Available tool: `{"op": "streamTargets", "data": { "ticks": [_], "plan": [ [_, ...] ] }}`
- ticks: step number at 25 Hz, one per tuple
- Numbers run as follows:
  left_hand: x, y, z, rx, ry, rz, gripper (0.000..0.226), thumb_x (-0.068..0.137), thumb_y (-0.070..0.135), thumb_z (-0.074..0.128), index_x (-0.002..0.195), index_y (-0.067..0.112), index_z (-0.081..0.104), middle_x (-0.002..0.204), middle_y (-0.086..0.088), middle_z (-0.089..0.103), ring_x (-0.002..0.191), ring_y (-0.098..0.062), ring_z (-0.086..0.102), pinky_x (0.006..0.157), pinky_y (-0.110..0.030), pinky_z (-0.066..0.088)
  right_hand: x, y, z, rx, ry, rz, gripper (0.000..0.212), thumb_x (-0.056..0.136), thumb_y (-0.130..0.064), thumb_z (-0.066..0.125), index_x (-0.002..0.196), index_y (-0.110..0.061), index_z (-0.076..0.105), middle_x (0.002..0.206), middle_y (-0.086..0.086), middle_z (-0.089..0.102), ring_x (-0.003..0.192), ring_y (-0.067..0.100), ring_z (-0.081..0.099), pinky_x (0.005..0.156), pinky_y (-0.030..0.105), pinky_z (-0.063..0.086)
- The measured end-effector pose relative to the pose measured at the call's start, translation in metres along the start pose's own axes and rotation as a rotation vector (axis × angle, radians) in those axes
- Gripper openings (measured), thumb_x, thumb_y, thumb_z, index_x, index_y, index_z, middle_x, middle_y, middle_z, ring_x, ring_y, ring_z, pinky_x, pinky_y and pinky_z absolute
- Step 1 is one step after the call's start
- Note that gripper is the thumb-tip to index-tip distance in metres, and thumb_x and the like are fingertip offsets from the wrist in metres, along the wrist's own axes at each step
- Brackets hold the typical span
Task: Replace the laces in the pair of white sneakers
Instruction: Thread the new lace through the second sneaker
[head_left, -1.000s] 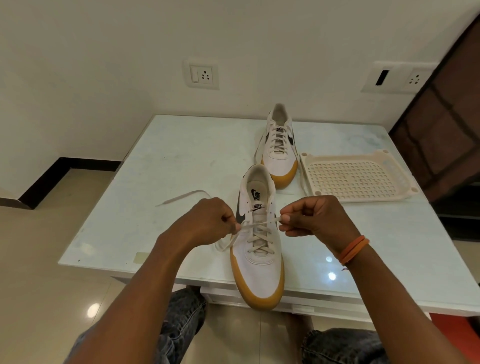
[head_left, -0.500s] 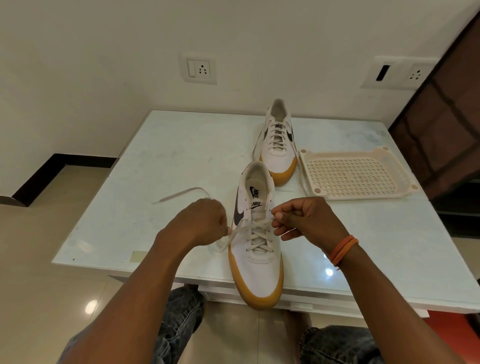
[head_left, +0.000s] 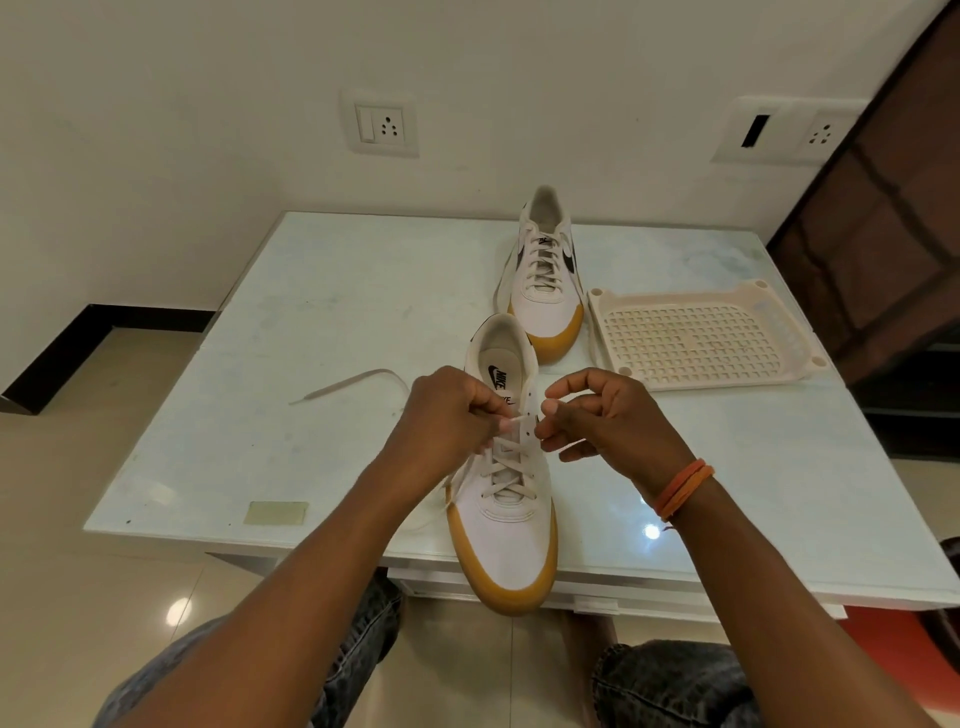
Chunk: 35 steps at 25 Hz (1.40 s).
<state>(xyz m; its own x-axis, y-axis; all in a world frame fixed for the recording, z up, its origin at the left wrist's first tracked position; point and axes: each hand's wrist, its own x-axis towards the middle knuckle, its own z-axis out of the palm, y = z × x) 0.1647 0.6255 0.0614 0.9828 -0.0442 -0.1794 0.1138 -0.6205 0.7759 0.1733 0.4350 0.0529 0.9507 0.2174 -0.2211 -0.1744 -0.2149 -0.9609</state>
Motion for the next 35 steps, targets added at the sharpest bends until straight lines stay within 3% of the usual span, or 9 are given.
{"op": "streamTargets", "data": {
  "ticks": [4, 8, 12, 17, 20, 24, 29, 33, 35],
  "plan": [
    [-0.001, -0.006, 0.013, 0.559, 0.212, 0.248, 0.019, 0.093, 0.023, 0.063, 0.107, 0.021, 0.075, 0.109, -0.002, 0.061, 0.101, -0.016, 0.055, 0.078, -0.022, 0.043, 0.006, 0.017, -0.007, -0.192, 0.102, 0.087, 0.017, 0.089, -0.024, 0.068, 0.098, -0.009, 0.066, 0.08, 0.003, 0.074, 0.073, 0.017, 0.072, 0.07, 0.034, 0.058],
    [0.001, -0.005, 0.025, 0.815, 0.25, 0.347, 0.023, 0.096, 0.031, 0.057, 0.114, 0.026, 0.071, 0.123, 0.0, 0.051, 0.11, -0.02, 0.04, 0.089, -0.032, 0.037, 0.009, 0.029, -0.001, -0.333, 0.071, 0.085, 0.017, 0.087, -0.026, 0.07, 0.096, -0.013, 0.067, 0.083, 0.002, 0.072, 0.073, 0.012, 0.07, 0.063, 0.023, 0.053],
    [0.009, -0.008, 0.028, 0.534, 0.152, 0.1, 0.019, 0.092, 0.035, 0.063, 0.107, 0.032, 0.074, 0.112, 0.005, 0.044, 0.114, -0.019, 0.036, 0.087, -0.028, 0.025, 0.01, 0.033, 0.003, -0.307, 0.037, 0.094, 0.013, 0.087, -0.02, 0.07, 0.097, -0.012, 0.068, 0.087, 0.004, 0.07, 0.077, 0.015, 0.069, 0.062, 0.019, 0.048],
    [0.02, -0.023, 0.034, 0.084, 0.055, -0.07, 0.014, 0.083, 0.03, 0.075, 0.096, 0.025, 0.078, 0.102, 0.009, 0.066, 0.105, -0.019, 0.058, 0.092, -0.041, 0.049, 0.01, 0.034, 0.004, -0.323, 0.034, 0.062, 0.018, 0.082, -0.01, 0.074, 0.099, -0.012, 0.07, 0.089, 0.005, 0.071, 0.083, 0.018, 0.068, 0.067, 0.022, 0.053],
    [0.023, -0.023, 0.03, -0.029, 0.067, -0.188, 0.003, 0.081, 0.024, 0.077, 0.084, 0.025, 0.078, 0.095, 0.004, 0.072, 0.102, -0.022, 0.061, 0.094, -0.045, 0.051, 0.009, 0.032, 0.003, -0.309, -0.01, 0.064, 0.018, 0.082, -0.009, 0.073, 0.099, -0.015, 0.071, 0.089, 0.003, 0.071, 0.078, 0.014, 0.068, 0.064, 0.022, 0.054],
    [0.021, -0.02, 0.034, -0.041, 0.07, -0.22, 0.004, 0.082, 0.023, 0.076, 0.081, 0.026, 0.077, 0.095, 0.003, 0.072, 0.098, -0.02, 0.062, 0.093, -0.042, 0.052, 0.009, 0.036, 0.006, -0.294, 0.022, 0.081, 0.015, 0.081, -0.008, 0.073, 0.095, -0.014, 0.069, 0.088, 0.004, 0.071, 0.078, 0.018, 0.07, 0.063, 0.025, 0.056],
    [0.022, -0.021, 0.04, 0.13, 0.028, -0.148, 0.028, 0.081, 0.028, 0.076, 0.06, 0.042, 0.064, 0.101, 0.004, 0.069, 0.102, -0.024, 0.06, 0.094, -0.046, 0.049, 0.009, 0.037, 0.008, -0.306, 0.045, 0.071, 0.016, 0.08, -0.008, 0.075, 0.093, -0.013, 0.069, 0.087, 0.005, 0.071, 0.077, 0.018, 0.071, 0.063, 0.025, 0.057],
    [0.021, -0.014, 0.031, 0.364, 0.055, -0.034, 0.004, 0.083, 0.025, 0.075, 0.083, 0.029, 0.077, 0.105, 0.005, 0.056, 0.104, -0.02, 0.054, 0.084, -0.038, 0.049, 0.009, 0.037, 0.01, -0.326, 0.051, 0.063, 0.016, 0.08, -0.009, 0.075, 0.093, -0.015, 0.068, 0.088, 0.003, 0.07, 0.077, 0.018, 0.07, 0.063, 0.024, 0.057],
    [0.02, -0.013, 0.027, 0.421, 0.051, -0.004, 0.008, 0.084, 0.023, 0.075, 0.091, 0.025, 0.078, 0.104, 0.007, 0.048, 0.106, -0.019, 0.049, 0.079, -0.035, 0.043, 0.01, 0.038, 0.011, -0.334, 0.048, 0.06, 0.016, 0.08, -0.009, 0.076, 0.093, -0.016, 0.068, 0.089, 0.002, 0.07, 0.078, 0.018, 0.07, 0.063, 0.023, 0.056]
  ]
}}
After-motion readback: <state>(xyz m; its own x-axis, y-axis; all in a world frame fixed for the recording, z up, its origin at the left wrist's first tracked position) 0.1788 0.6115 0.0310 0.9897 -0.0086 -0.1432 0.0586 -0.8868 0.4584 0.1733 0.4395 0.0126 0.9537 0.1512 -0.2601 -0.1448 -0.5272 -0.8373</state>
